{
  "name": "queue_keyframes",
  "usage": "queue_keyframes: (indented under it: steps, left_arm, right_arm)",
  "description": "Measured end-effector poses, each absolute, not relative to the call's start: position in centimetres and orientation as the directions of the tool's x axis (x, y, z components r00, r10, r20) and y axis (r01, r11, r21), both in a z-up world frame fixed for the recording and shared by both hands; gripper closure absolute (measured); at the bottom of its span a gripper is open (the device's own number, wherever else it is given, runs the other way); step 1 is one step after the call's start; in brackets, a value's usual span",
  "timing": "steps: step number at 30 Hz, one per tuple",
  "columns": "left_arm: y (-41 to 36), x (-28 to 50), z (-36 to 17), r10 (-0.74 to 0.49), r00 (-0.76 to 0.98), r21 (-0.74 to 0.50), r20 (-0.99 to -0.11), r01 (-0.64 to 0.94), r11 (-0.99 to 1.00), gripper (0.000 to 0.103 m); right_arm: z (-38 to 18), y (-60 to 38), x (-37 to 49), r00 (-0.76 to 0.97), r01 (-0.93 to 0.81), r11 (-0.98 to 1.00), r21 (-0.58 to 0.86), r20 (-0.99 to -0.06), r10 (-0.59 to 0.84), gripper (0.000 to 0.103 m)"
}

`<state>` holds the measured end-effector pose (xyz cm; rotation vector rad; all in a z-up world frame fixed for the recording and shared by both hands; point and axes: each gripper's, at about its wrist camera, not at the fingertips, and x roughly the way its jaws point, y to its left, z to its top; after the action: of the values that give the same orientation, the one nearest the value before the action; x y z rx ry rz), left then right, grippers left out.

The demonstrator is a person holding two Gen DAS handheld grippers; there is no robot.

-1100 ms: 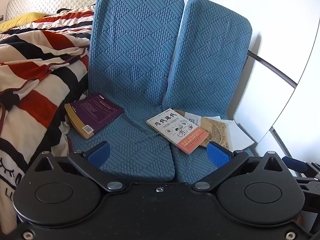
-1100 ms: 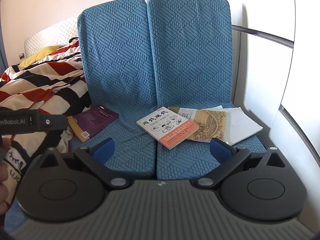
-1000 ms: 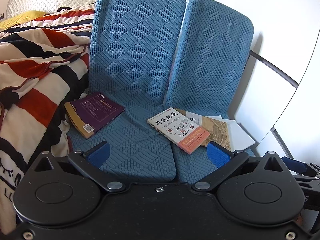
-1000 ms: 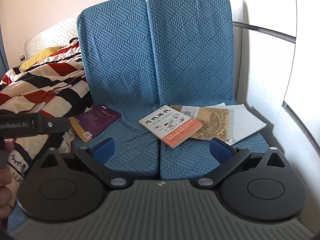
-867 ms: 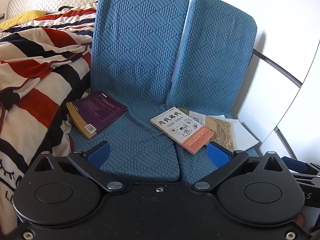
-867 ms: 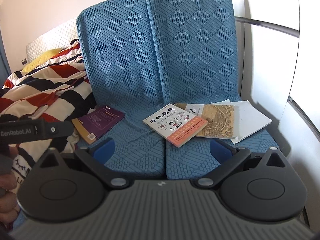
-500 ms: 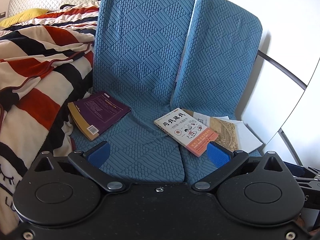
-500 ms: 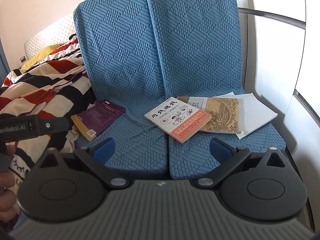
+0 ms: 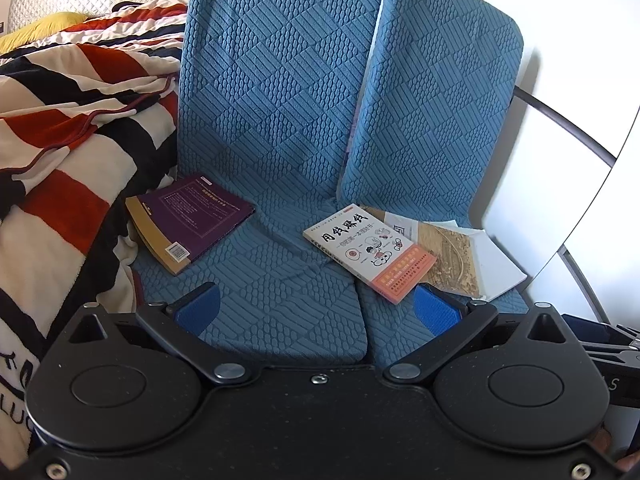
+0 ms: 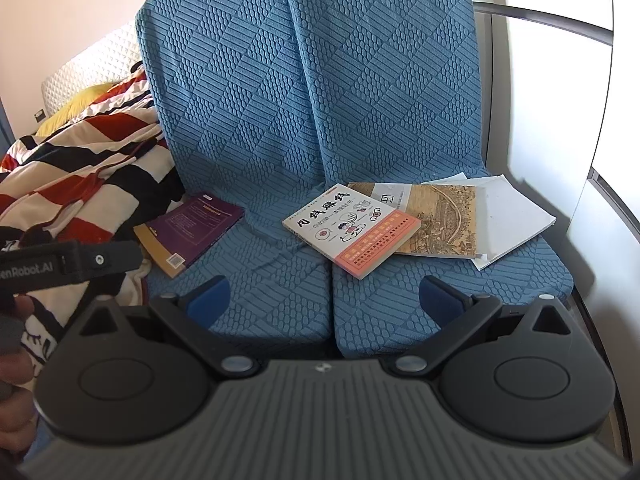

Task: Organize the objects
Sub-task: 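Move the right tool toward the tan illustrated book on the seat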

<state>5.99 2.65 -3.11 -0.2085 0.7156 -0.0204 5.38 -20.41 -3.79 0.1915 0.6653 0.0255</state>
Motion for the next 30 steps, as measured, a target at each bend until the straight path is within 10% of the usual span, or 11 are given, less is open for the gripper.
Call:
queue_keyframes:
  steps: [30]
  left_arm:
    - [1.3,6.1,-1.7,-0.144,0.758,-0.261,-0.637,-0.036,0.965,0.0]
  right_arm:
    - [-2.5,-22.6,5.0,0.794,0.072,0.978,0.196,-0.605,0.063,0.0]
